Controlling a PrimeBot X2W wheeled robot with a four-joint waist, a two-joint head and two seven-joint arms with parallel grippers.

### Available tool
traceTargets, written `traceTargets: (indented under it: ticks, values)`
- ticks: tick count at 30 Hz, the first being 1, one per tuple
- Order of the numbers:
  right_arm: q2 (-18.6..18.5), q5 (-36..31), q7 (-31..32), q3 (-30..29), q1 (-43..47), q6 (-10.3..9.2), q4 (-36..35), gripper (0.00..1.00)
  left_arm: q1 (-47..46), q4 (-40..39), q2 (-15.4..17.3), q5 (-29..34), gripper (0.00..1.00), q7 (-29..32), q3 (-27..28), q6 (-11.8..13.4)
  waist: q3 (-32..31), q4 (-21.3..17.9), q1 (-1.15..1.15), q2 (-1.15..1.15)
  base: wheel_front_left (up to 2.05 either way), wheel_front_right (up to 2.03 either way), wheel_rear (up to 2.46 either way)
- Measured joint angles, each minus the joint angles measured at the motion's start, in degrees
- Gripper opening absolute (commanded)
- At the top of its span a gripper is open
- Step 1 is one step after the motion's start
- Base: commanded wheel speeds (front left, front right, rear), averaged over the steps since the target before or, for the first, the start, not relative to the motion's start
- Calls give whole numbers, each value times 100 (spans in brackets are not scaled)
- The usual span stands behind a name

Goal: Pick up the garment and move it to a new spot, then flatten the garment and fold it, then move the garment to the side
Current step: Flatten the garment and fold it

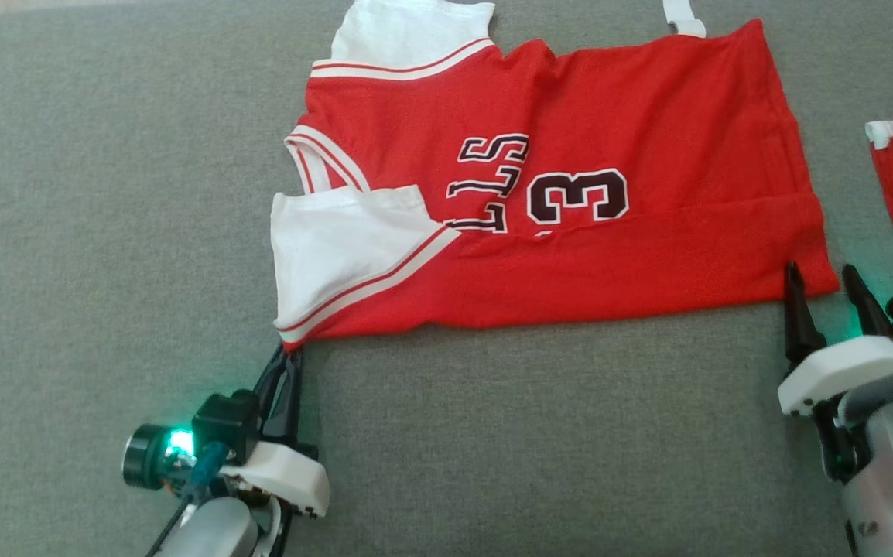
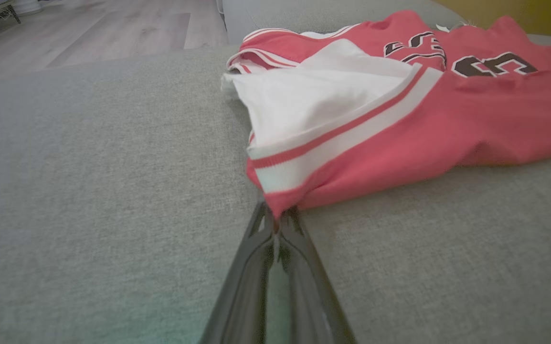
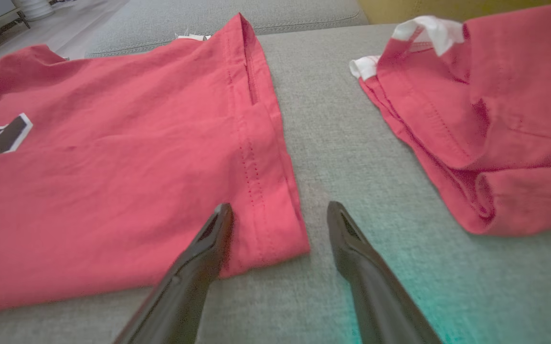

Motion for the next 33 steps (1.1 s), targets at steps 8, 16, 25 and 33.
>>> traceTargets:
  ticks: [8,16,25,33]
  values:
    - [-64,275,143,119,-69,0,82,0,-63,-115,107,0,0,-47,3,-2,-125,77,0,0,0,0,0]
    - [-133,279,87,-104,508,0,-132,0,323,-460,232,-18,0,11,-18,64,-411,116,0,0,0,0,0]
    - [-90,261,242,-453,1683,0,-938,0,1369,-1021,412,-159,0,160,-185,343,-835,144,-1,0,0,0,0]
    - [77,211,715,-837,2369,0,-1802,3,1854,-1448,454,-174,0,339,-341,523,-912,208,-1,0,0,0,0]
